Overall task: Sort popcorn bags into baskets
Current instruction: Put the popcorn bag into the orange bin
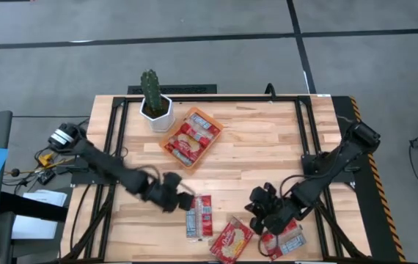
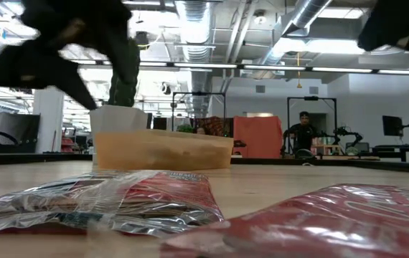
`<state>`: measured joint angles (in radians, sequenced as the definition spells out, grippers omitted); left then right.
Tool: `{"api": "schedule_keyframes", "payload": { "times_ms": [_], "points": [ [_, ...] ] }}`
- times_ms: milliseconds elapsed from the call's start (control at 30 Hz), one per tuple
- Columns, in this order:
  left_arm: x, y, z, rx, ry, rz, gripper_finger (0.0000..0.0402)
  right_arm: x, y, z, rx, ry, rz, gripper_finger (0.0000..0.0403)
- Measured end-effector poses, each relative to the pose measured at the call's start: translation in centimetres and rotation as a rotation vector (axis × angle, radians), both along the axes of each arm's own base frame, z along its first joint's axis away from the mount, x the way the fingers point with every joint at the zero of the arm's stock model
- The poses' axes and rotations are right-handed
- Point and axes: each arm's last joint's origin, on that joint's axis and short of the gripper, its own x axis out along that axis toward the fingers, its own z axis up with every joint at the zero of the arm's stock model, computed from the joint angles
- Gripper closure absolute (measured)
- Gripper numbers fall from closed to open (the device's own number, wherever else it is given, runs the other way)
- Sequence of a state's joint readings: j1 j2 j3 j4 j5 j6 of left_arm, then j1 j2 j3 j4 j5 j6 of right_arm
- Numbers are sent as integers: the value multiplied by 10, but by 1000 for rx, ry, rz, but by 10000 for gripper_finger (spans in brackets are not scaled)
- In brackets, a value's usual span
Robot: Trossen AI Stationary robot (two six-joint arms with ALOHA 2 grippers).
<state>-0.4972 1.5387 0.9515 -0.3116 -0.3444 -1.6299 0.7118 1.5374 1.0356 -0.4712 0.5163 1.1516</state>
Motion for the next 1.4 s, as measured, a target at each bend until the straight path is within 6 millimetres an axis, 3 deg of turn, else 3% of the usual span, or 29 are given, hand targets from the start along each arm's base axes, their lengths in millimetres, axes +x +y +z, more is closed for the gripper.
{"api": "schedule_keyframes", "payload": {
  "times_ms": [167,300,433,667,900,1133,1400],
  "points": [
    [-25,-24,-18,-18,-72,126,187,26,9,-31,20,5,46,373],
    [-35,-32,-28,-53,-144,151,187,46,17,-56,63,15,99,382],
    [-41,-36,-34,-55,-152,156,187,61,22,-68,64,24,94,384],
    [-33,-46,-58,-87,-145,164,187,77,24,-76,50,35,83,369],
    [-20,-57,-82,-137,-183,152,187,87,22,-85,53,56,95,383],
    [-10,-62,-93,-189,-231,150,187,93,16,-90,45,59,111,380],
    [-5,-58,-95,-195,-231,155,187,107,-7,-89,2,53,97,371]
  ]
}}
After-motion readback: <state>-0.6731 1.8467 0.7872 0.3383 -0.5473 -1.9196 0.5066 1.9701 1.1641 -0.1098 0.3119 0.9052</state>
